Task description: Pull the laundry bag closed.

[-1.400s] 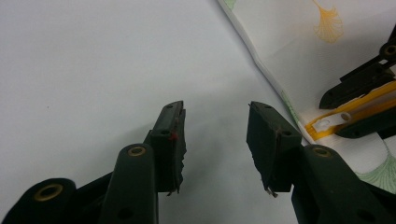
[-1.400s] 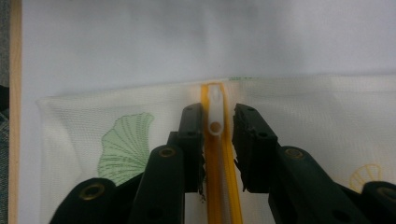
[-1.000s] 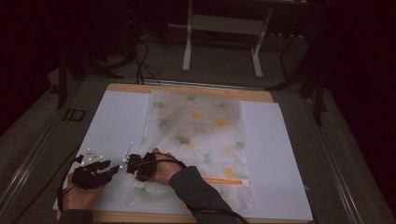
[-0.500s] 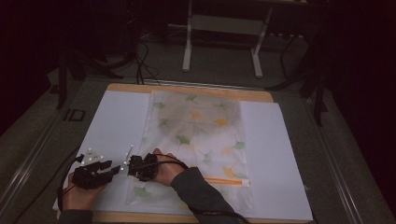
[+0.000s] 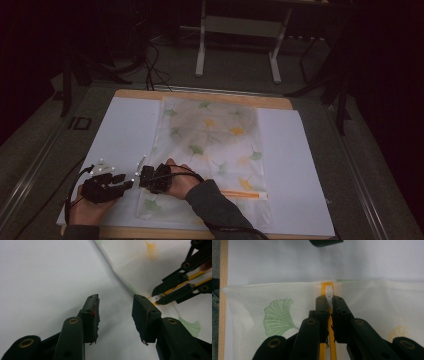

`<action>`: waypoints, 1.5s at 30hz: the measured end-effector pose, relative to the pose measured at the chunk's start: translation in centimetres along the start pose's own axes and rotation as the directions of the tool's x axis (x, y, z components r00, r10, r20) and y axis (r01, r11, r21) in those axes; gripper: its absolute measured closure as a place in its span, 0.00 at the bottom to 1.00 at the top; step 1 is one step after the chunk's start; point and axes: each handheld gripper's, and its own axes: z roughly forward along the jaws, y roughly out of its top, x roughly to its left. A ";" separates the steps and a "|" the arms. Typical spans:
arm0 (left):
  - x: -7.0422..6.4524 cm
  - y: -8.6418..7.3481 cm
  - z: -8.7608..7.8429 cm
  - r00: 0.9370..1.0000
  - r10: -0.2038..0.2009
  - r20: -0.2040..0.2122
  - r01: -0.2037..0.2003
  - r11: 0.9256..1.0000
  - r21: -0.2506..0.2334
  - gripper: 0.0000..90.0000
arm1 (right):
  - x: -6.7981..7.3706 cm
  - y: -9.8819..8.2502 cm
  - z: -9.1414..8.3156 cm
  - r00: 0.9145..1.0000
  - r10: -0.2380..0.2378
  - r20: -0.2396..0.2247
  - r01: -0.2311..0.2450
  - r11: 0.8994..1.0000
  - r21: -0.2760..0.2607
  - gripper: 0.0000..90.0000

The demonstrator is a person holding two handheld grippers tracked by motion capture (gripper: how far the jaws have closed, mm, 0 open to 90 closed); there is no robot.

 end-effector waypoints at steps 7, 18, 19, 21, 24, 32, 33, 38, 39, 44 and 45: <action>-0.3 0.1 0.2 0.996 -0.016 0.093 0.015 1.000 0.013 0.63 | 0.0 -0.2 -0.3 1.000 0.002 0.007 -0.002 1.000 -0.018 0.93; -0.4 0.2 0.8 0.976 -0.061 0.208 0.058 0.998 0.022 0.56 | 0.0 -0.2 -0.6 1.000 0.006 0.020 -0.005 0.999 -0.033 0.93; -0.5 0.2 0.9 0.975 -0.063 0.213 0.058 0.998 0.029 0.56 | 0.0 -0.2 -0.7 1.000 0.005 0.021 -0.004 0.999 -0.034 0.93; -0.5 0.2 1.1 0.971 -0.064 0.228 0.057 0.998 0.035 0.55 | 0.0 -0.2 -0.8 1.000 0.005 0.025 -0.004 0.999 -0.040 0.93; -0.7 0.2 1.4 0.966 -0.069 0.249 0.058 0.997 0.051 0.50 | 0.0 -0.2 -0.9 1.000 0.000 0.026 0.001 0.999 -0.042 0.93; -1.4 0.1 2.6 0.957 -0.074 0.281 0.044 0.993 0.109 0.47 | -0.1 -0.3 -1.3 0.999 0.003 0.032 -0.001 0.999 -0.054 0.93; -1.4 0.1 2.8 0.956 -0.071 0.286 0.039 0.992 0.117 0.49 | -0.1 -0.3 -1.3 0.999 0.006 0.033 -0.004 0.998 -0.056 0.93; -1.2 0.1 3.3 0.947 -0.088 0.310 0.052 0.991 0.123 0.57 | -0.1 -0.4 -1.6 1.000 -0.007 0.025 0.008 0.997 -0.075 0.93; -1.2 0.2 3.4 0.946 -0.086 0.313 0.048 0.991 0.128 0.59 | -0.1 -0.5 -1.7 1.000 -0.007 0.024 0.009 0.997 -0.078 0.93; -1.4 0.3 3.9 0.938 -0.081 0.337 0.033 0.989 0.145 0.66 | 0.0 -0.6 -1.9 1.000 -0.018 0.022 0.020 0.996 -0.084 0.93; -1.4 0.3 4.0 0.936 -0.078 0.344 0.029 0.989 0.146 0.69 | 0.0 -0.6 -2.0 1.000 -0.020 0.021 0.022 0.996 -0.082 0.93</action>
